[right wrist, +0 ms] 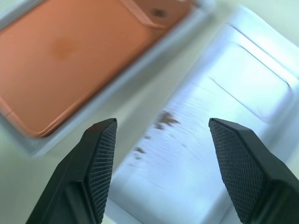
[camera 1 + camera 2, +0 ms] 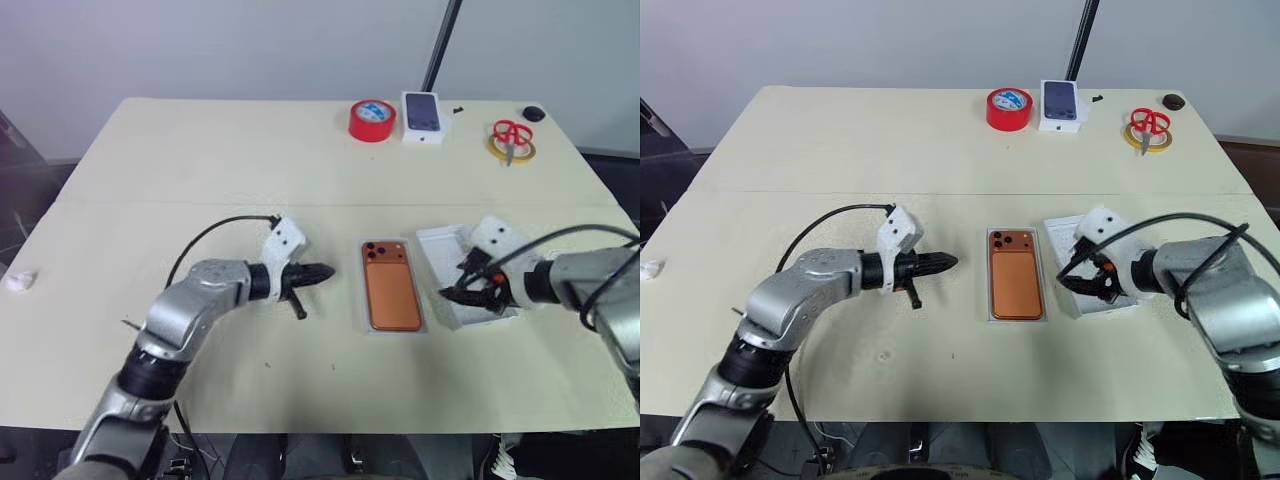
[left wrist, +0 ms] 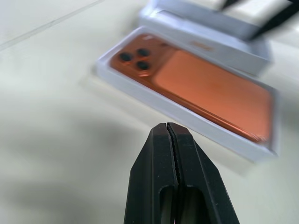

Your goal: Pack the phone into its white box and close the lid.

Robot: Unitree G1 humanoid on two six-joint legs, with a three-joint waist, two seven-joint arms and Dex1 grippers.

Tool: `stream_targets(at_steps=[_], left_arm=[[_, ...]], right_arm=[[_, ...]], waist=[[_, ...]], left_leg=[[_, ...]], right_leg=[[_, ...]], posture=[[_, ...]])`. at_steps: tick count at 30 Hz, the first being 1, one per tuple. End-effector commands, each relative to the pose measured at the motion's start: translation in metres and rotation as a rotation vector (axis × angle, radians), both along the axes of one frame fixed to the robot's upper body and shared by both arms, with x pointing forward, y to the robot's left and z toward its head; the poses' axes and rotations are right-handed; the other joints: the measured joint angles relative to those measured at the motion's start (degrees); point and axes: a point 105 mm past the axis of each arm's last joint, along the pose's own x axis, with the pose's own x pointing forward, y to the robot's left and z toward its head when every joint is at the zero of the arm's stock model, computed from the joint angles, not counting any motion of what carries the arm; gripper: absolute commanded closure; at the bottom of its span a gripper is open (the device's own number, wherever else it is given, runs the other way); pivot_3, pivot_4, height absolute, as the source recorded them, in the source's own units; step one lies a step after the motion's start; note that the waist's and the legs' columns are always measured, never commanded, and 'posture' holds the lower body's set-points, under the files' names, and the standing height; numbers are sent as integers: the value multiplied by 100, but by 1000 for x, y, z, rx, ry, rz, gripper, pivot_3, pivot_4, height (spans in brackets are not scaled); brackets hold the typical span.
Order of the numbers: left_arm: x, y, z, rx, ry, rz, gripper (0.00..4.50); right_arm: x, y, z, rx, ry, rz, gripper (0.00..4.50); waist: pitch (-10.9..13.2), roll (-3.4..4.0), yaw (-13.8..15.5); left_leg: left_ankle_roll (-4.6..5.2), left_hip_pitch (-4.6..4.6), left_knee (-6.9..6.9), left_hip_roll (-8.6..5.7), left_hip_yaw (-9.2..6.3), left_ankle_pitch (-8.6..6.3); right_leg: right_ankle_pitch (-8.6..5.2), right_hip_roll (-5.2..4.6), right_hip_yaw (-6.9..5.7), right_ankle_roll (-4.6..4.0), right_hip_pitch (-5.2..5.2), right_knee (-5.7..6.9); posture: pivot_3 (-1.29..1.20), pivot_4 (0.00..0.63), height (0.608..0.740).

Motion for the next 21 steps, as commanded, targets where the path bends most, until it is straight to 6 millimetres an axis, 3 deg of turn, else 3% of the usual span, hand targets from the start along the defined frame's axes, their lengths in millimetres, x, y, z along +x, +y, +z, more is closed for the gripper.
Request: stream_targets(at_steps=[1, 5, 10, 13, 15, 18, 21], left_arm=[[-25, -9, 14, -27, -139, -184, 4500], [-43, -6, 9, -5, -186, -304, 4500], [-47, -4, 2, 20, -195, -331, 4500], [-47, -2, -2, 29, -200, -325, 4500], [-47, -2, -3, 29, -201, -315, 4500], [-45, 0, -3, 27, -200, -297, 4500], [-42, 4, -3, 20, -197, -262, 4500]], right_arm=[[9, -5, -1, 68, 36, -144, 1087], [14, 2, -6, 120, 110, -221, 1087], [22, 0, -12, 115, 136, -286, 1087], [25, 3, -16, 104, 142, -291, 1919], [25, 6, -16, 103, 144, -282, 3065], [26, 6, -13, 114, 134, -285, 4442], [30, 5, -5, 160, 117, -297, 4442]], waist=[[-1, 2, 7], [-1, 3, 7], [-1, 3, -2], [-1, 3, -8], [-1, 3, -9], [-1, 3, -9], [-1, 3, -11]], left_leg=[[0, 0, 1, 0, 2, 0], [1, -2, 2, -2, 4, 0], [4, -3, 1, -3, 5, -2], [6, -3, 1, -3, 5, -4], [7, -3, 1, -2, 4, -4], [8, -3, 1, -2, 5, -5], [10, -3, 1, -1, 5, -6]], right_leg=[[0, -1, 1, 0, 0, -1], [0, -2, 2, 0, 0, -2], [0, 1, 2, 1, 0, -3], [0, 4, 2, 1, -1, -3], [0, 5, 2, 1, -1, -2], [0, 4, 2, 1, -1, -2], [0, 4, 2, 2, -1, -2]], posture=[[0, 150, 725], [0, 150, 725], [0, 150, 725], [0, 150, 725], [0, 150, 725], [0, 150, 725], [0, 150, 725]])
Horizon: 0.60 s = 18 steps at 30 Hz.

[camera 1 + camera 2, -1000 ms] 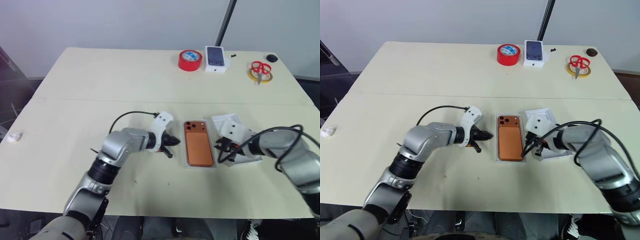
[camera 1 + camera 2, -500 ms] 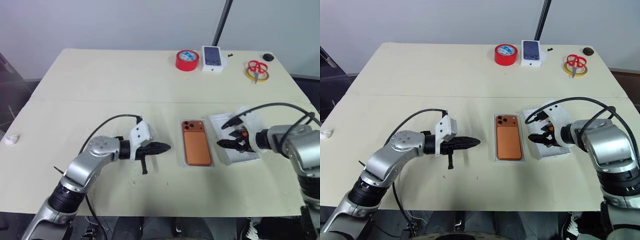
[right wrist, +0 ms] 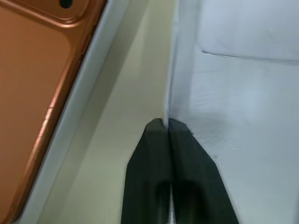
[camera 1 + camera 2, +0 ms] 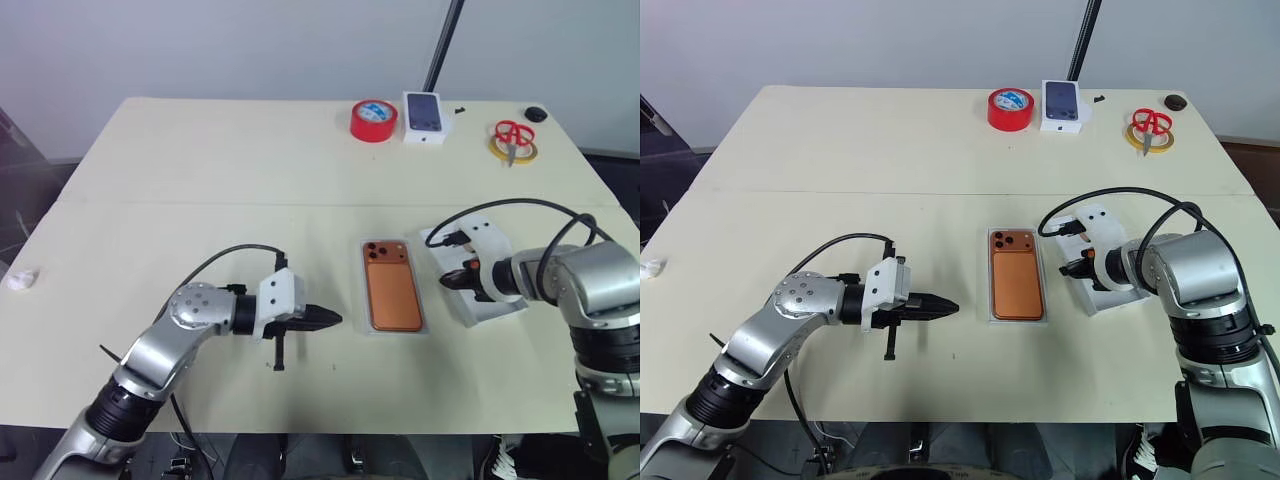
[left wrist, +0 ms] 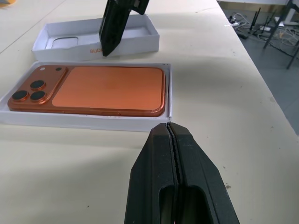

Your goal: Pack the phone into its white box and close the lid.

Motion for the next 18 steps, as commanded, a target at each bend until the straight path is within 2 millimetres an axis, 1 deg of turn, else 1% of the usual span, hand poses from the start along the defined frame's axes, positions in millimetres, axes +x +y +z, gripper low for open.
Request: stream_targets(at_steps=[1, 2, 4, 6, 8, 9, 12, 14, 16, 18], left_arm=[[4, 6, 6, -25, -32, 42, 4500], [6, 8, 7, -32, -34, 62, 4500], [15, 15, 9, -58, -34, 134, 4500], [28, 28, 13, -92, -35, 237, 4500], [41, 42, 16, -116, -39, 334, 4500], [46, 48, 17, -125, -40, 372, 4500], [61, 66, 22, -150, -49, 472, 4500], [68, 73, 24, -156, -58, 504, 4500], [72, 76, 26, -157, -68, 514, 4500], [75, 76, 29, -161, -72, 516, 4500]], right_arm=[[8, 0, 24, 72, -72, -18, 4442], [10, -1, 31, 100, -92, -26, 4442], [18, 0, 53, 191, -144, -38, 4442], [24, 4, 79, 304, -195, -20, 4442], [25, 15, 98, 433, -212, 29, 4442], [24, 22, 104, 490, -207, 59, 4442], [17, 53, 115, 689, -144, 179, 4442], [10, 76, 119, 792, -115, 225, 4442], [5, 96, 116, 888, -77, 209, 4442], [7, 111, 111, 938, -73, 167, 4442]], waist=[[0, 0, -3], [0, 0, -11], [1, 3, -30], [2, 5, -28], [2, 4, -21], [2, 4, -18], [2, 4, -17], [2, 4, -24], [2, 3, -21], [2, 3, -26]], left_leg=[[0, 0, 0, 0, 0, 0], [1, 0, 0, 1, -1, 0], [2, 1, 0, 3, 0, -1], [2, 2, 0, 5, 1, -1], [3, 2, -1, 7, 0, -1], [5, 1, -1, 8, 0, -2], [10, -2, -1, 14, 1, -5], [10, -2, 1, 15, 4, -5], [10, -7, 3, 17, 6, -5], [11, -15, 5, 18, 2, -5]], right_leg=[[0, 1, 0, 0, 0, 0], [0, 1, 0, 0, 0, 0], [0, 1, 0, 0, 0, 0], [0, 2, 1, 0, -1, 2], [0, 2, 0, 0, -1, 3], [0, 2, 0, 0, -1, 1], [0, 1, -1, 0, -1, -1], [1, 0, 0, 1, -1, 1], [1, -2, 0, 1, -3, 2], [1, -2, -4, 2, -5, -1]], posture=[[0, 150, 725], [0, 150, 725], [0, 150, 725], [0, 150, 725], [0, 150, 725], [0, 150, 725], [0, 150, 725], [0, 150, 725], [0, 150, 725], [0, 150, 725]])
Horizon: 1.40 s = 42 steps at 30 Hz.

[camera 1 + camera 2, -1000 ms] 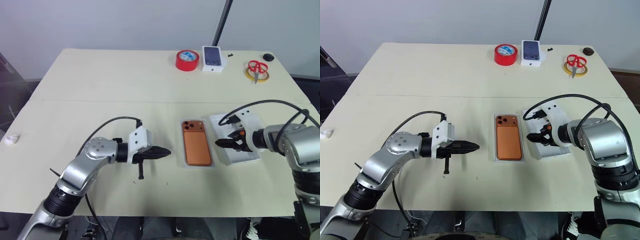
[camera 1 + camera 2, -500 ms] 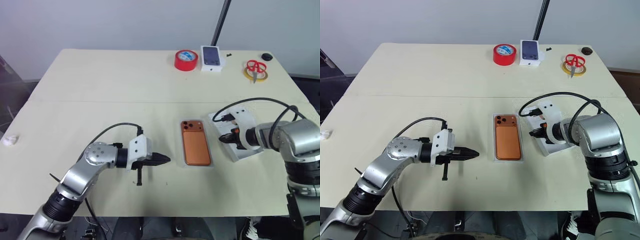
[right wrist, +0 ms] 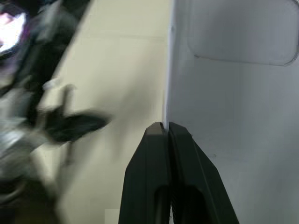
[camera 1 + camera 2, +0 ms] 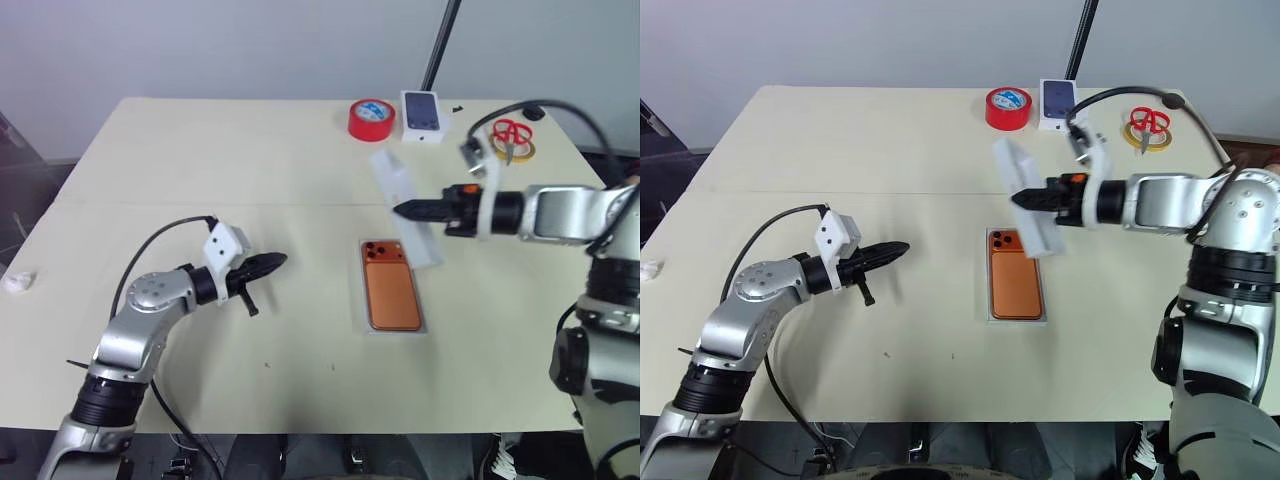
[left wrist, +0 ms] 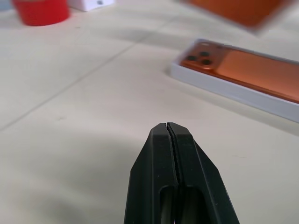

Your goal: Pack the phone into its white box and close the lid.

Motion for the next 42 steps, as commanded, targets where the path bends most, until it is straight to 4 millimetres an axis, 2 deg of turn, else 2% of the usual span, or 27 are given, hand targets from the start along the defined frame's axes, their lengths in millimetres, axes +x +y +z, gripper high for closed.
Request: stream_targets(at_steps=[1, 5, 8, 11, 15, 16, 17, 19, 21, 23, 24, 26, 28, 31, 32, 35, 36, 38, 42], left_arm=[[4, 0, 14, -14, -56, -1, 4500], [7, -3, 15, -16, -65, -5, 4500], [7, -9, 16, -24, -70, -11, 4500], [7, -18, 16, -38, -65, -30, 4500], [5, -34, 12, -50, -42, -69, 4500], [3, -45, 9, -52, -32, -99, 4500], [1, -53, 8, -54, -26, -120, 4500], [-2, -65, 5, -51, -17, -155, 4500], [-5, -81, 3, -54, -2, -201, 4500], [-7, -89, 2, -55, 3, -225, 4500], [-7, -95, 1, -59, 12, -238, 4500], [-7, -106, 1, -66, 23, -255, 4500], [-7, -112, 0, -68, 27, -257, 4500], [-6, -121, -6, -61, 51, -255, 4500], [-6, -123, -7, -59, 56, -257, 4500], [-6, -124, -8, -66, 67, -246, 4500], [-5, -123, -7, -74, 72, -238, 4500], [-2, -119, -4, -91, 75, -214, 4500], [8, -99, -1, -90, 110, -131, 4500]], right_arm=[[-4, 30, 10, 141, -3, -34, 4442], [-8, 58, -7, 235, 92, -187, 4442], [-22, 73, -23, 271, 200, -281, 4442], [-35, 77, -37, 279, 306, -374, 4442], [-41, 75, -44, 263, 349, -428, 4442], [-39, 68, -47, 219, 306, -414, 3901], [-37, 63, -50, 186, 276, -401, 3582], [-33, 54, -49, 147, 217, -370, 2535], [-25, 33, -32, 39, 51, -262, 1518], [-24, 19, -23, -26, -16, -189, 1518], [-23, 3, -22, -141, -42, -178, 1518], [-22, -23, -18, -289, -70, -185, 1518], [-18, -37, -17, -353, -87, -198, 1518], [-12, -59, -28, -537, -150, -228, 2325], [-11, -65, -33, -596, -169, -228, 2827], [-11, -68, -40, -676, -233, -183, 4267], [-11, -67, -41, -709, -271, -161, 4403], [-10, -67, -43, -807, -360, -126, 4403], [-9, -69, -54, -944, -472, -46, 4403]], waist=[[0, 0, -6], [-2, 4, -13], [-3, 6, 0], [-5, 7, 1], [-7, 9, -14], [-7, 10, -12], [-7, 10, 8], [-8, 10, -1], [-4, 16, -5], [0, 25, 2], [-3, 24, 6], [-5, 31, 35], [-7, 31, 25], [-10, 36, -5], [-12, 39, 11], [-11, 39, 11], [-12, 39, 14], [-12, 40, 21], [-12, 40, 24]], left_leg=[[0, -1, 0, 1, 0, 0], [-1, -14, 2, 6, -4, 0], [-2, -29, 3, 9, -7, 1], [-2, -34, 8, 6, -7, 1], [-2, -33, 9, 2, -6, 1], [-2, -32, 9, 2, -8, 1], [-2, -32, 9, 2, -9, 1], [-1, -32, 10, -4, -5, 1], [-1, -33, 10, -4, -3, 1], [0, -31, 11, -6, 2, 1], [1, -30, 11, -6, 3, 1], [5, -30, 6, -7, -3, -2], [7, -31, 0, -6, -6, -3], [9, -23, 1, -1, -5, -4], [9, -22, 2, -1, -5, -4], [9, -22, 5, -1, -5, -4], [9, -22, 6, -1, -4, -4], [9, -22, 6, 0, -5, -4], [9, -21, 7, 0, -6, -4]], right_leg=[[0, 0, 0, 0, 0, 0], [1, -4, 0, 1, -16, 8], [1, -10, -2, 1, -29, 10], [1, -17, -5, 1, -30, 9], [1, -11, -4, 1, -30, 11], [1, -9, -5, 1, -29, 12], [1, -7, -5, 1, -29, 11], [0, -10, -4, 1, -26, 4], [1, -9, -1, 1, -25, 2], [1, -8, 0, 0, -26, 3], [0, -6, 0, 0, -26, 3], [0, 5, -2, 0, -25, -2], [0, 13, -6, 0, -25, -9], [1, 26, 8, -1, -25, -5], [1, 26, 8, -1, -25, -2], [1, 26, 8, -1, -25, -1], [1, 26, 10, -1, -25, -1], [1, 26, 10, -1, -25, -1], [1, 26, 9, -1, -25, -1]], posture=[[0, 150, 725], [0, 150, 725], [0, 150, 725], [0, 150, 725], [0, 150, 725], [0, 150, 725], [0, 150, 725], [0, 150, 725], [0, 150, 725], [0, 150, 725], [0, 150, 725], [0, 150, 725], [0, 150, 725], [0, 150, 725], [0, 150, 725], [0, 150, 725], [0, 150, 725], [0, 150, 725], [0, 150, 725]])
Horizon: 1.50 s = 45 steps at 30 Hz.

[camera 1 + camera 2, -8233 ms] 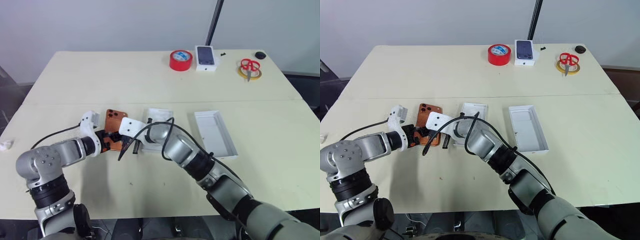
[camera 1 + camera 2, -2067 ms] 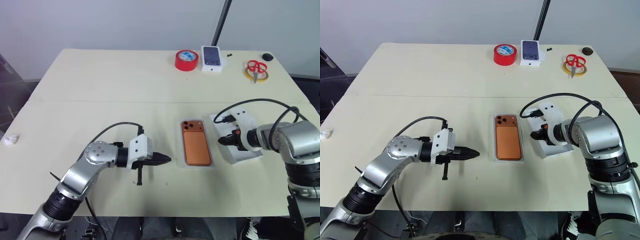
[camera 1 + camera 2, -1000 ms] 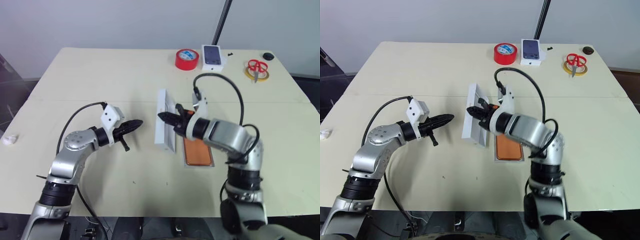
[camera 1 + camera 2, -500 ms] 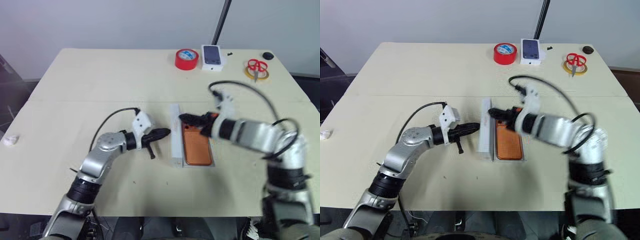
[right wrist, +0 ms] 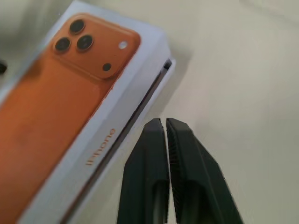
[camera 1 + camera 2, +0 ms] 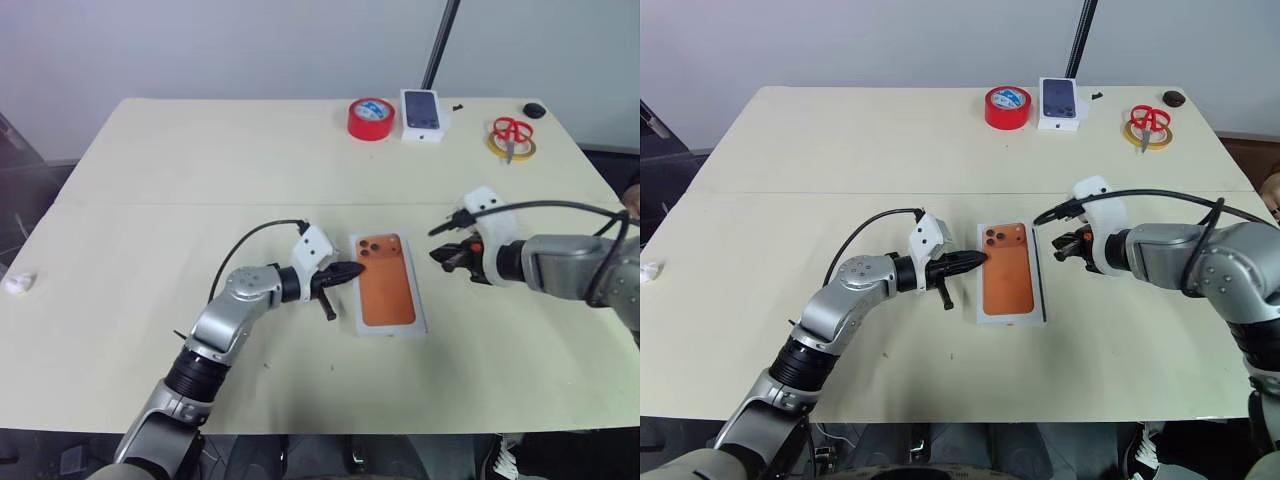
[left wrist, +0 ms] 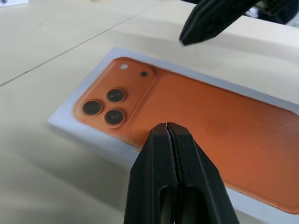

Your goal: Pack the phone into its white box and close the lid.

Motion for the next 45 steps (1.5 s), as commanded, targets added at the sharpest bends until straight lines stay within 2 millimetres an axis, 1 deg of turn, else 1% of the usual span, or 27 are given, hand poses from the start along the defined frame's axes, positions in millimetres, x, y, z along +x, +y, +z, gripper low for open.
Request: stream_targets(at_steps=[1, 4, 7, 12, 16, 20, 24, 33, 45], left_arm=[[8, 17, 15, -4, -6, 67, 4500], [10, 26, 8, 51, 38, 88, 4500], [7, 26, -1, 108, 65, 59, 4500], [0, 9, -10, 164, 63, -27, 4500], [1, -7, -12, 161, 66, -57, 4500], [-1, -18, -10, 145, 60, -87, 4500], [-4, -24, -3, 113, 53, -103, 4500], [-7, -28, 3, 86, 46, -121, 4500], [-8, -27, 5, 79, 42, -118, 4500]], right_arm=[[1, 2, 0, -99, -76, 85, 4403], [0, 4, -6, -126, -77, 124, 4403], [0, 7, -10, -139, -81, 147, 4403], [-1, 11, -12, -150, -85, 175, 4403], [-2, 12, -13, -155, -86, 184, 4403], [-4, 13, -14, -161, -86, 191, 4403], [-6, 12, -16, -166, -84, 191, 4403], [-7, 10, -21, -172, -72, 185, 4403], [-11, 11, -29, -172, -50, 185, 4403]], waist=[[0, 0, -1], [0, 0, 4], [0, 0, 7], [0, 0, 22], [0, 0, 20], [0, 0, 13], [0, 0, 15], [0, 0, 22], [0, 0, 19]], left_leg=[[0, 0, 0, 0, 0, 0], [0, 0, 0, -1, 0, 0], [0, 0, 1, -2, 1, 0], [-1, -1, 1, -4, 1, 0], [-1, -1, 5, -8, 2, 0], [-1, 0, 5, -8, 1, 0], [-1, 0, 5, -7, 1, 0], [-1, 0, 6, -10, 0, 0], [-1, 0, 6, -11, 1, 0]], right_leg=[[0, 0, 0, 0, 0, 0], [0, 0, 0, 0, 0, 0], [0, -1, 0, 0, 0, 0], [0, -2, -1, 0, 0, 0], [0, -6, -1, 0, 1, 1], [0, -4, -1, 0, 1, 2], [0, -3, -1, 0, 1, 3], [0, -7, -1, 0, 1, 3], [0, -7, -1, 0, 1, 4]], posture=[[0, 150, 725], [0, 150, 725], [0, 150, 725], [0, 150, 725], [0, 150, 725], [0, 150, 725], [0, 150, 725], [0, 150, 725], [0, 150, 725]])
